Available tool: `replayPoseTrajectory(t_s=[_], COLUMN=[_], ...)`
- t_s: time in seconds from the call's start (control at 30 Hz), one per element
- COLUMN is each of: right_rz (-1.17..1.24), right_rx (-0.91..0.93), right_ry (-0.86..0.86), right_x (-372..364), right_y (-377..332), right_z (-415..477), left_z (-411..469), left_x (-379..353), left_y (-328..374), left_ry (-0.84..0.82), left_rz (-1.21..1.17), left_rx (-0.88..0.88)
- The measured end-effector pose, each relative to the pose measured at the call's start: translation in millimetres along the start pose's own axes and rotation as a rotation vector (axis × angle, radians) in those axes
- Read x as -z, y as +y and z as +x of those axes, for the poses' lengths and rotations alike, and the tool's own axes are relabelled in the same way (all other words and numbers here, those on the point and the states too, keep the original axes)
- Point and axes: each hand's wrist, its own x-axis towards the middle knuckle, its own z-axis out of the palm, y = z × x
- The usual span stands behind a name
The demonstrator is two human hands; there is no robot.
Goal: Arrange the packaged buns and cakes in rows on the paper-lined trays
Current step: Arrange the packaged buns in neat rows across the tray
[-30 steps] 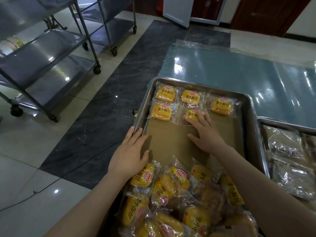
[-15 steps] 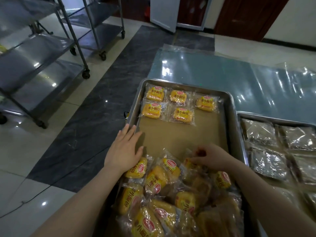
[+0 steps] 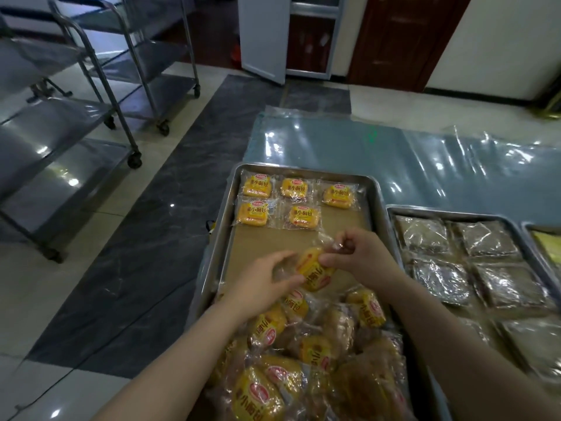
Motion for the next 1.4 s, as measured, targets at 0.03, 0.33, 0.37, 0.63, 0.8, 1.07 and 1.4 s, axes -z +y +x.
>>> replayPoseTrajectory(t_s=[0.03, 0.33, 0.37, 0.63, 0.8, 1.07, 1.4], right_rz=[0.010, 0.607, 0.603, 0.252, 0.365, -0.156, -0.920], right_rx=[0.011, -0.169, -0.175, -0.115, -0.145, -0.229, -0.065], right_ry=[0.000, 0.061, 0.098, 0.142, 0.107, 0.243, 0.081], right_x=[0, 0, 1, 20, 20, 33, 10], right_y=[-3, 1, 2, -9, -3, 46, 93], right_z=[-2, -35, -37, -50, -51, -27, 51], left_z=[0, -9, -11, -11, 1, 21, 49], left_x=[-5, -13, -15, -16, -21, -43, -54], left_y=[8, 35, 38, 59, 69, 41, -31], left_ry=[-0.006, 0.166, 0.157, 0.030, 0.219, 0.252, 0.175], left_rz=[-0.051, -0.222, -0.238, -0.341, -0.513, -0.384, 0.502], left_rx=[-0.004, 0.026, 0.017, 0.006, 0.043, 0.176, 0.209])
